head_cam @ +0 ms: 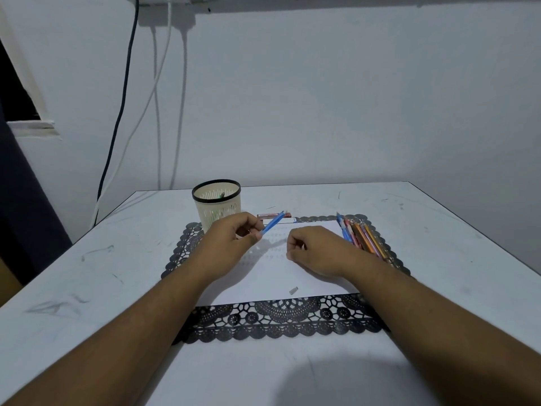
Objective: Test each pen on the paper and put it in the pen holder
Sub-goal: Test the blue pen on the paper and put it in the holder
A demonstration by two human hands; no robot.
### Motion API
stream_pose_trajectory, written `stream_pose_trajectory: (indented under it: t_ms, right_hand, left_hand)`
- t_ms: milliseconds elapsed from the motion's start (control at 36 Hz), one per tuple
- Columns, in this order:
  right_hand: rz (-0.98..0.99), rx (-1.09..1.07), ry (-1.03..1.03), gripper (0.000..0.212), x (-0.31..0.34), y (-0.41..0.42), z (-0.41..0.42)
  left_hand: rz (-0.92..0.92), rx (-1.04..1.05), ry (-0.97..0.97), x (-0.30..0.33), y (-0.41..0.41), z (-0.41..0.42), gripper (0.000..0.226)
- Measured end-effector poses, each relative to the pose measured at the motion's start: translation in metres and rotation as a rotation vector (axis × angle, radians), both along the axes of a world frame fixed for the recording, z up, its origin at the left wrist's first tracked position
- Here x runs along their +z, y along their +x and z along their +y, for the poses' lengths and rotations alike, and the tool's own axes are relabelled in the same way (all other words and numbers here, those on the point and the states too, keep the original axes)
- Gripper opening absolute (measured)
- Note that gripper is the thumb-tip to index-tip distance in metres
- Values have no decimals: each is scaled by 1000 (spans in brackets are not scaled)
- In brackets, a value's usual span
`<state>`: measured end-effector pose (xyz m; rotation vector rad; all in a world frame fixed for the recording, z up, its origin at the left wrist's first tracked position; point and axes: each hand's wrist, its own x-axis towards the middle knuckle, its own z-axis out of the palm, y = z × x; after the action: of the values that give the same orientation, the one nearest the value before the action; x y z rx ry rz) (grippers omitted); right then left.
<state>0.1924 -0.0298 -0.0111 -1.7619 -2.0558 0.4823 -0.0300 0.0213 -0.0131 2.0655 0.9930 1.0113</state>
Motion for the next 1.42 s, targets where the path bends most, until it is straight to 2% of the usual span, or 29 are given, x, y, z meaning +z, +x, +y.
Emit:
stream_pose_trajectory:
  t_ms: [250, 417, 500, 639, 1250, 1417]
  right_hand:
    - [551, -158, 157, 28, 7, 15, 7]
    - [991, -148, 165, 12, 15, 12, 5]
    - [1117, -144, 145, 6, 17, 7, 1]
    - [1151, -141, 173, 5, 20, -2, -1]
    - [970, -147, 262, 7, 16, -7, -4]
    - [1005, -150, 223, 9, 17, -7, -5]
  left_hand:
    - [-4, -11, 8, 1, 0, 0, 12]
    - [15, -8, 16, 1, 0, 0, 13]
    - [14, -11, 19, 1, 1, -1, 13]
    - [16, -19, 30, 3, 2, -4, 13]
    - [23, 2, 50, 3, 3, -6, 11]
    - [32, 8, 67, 3, 3, -6, 10]
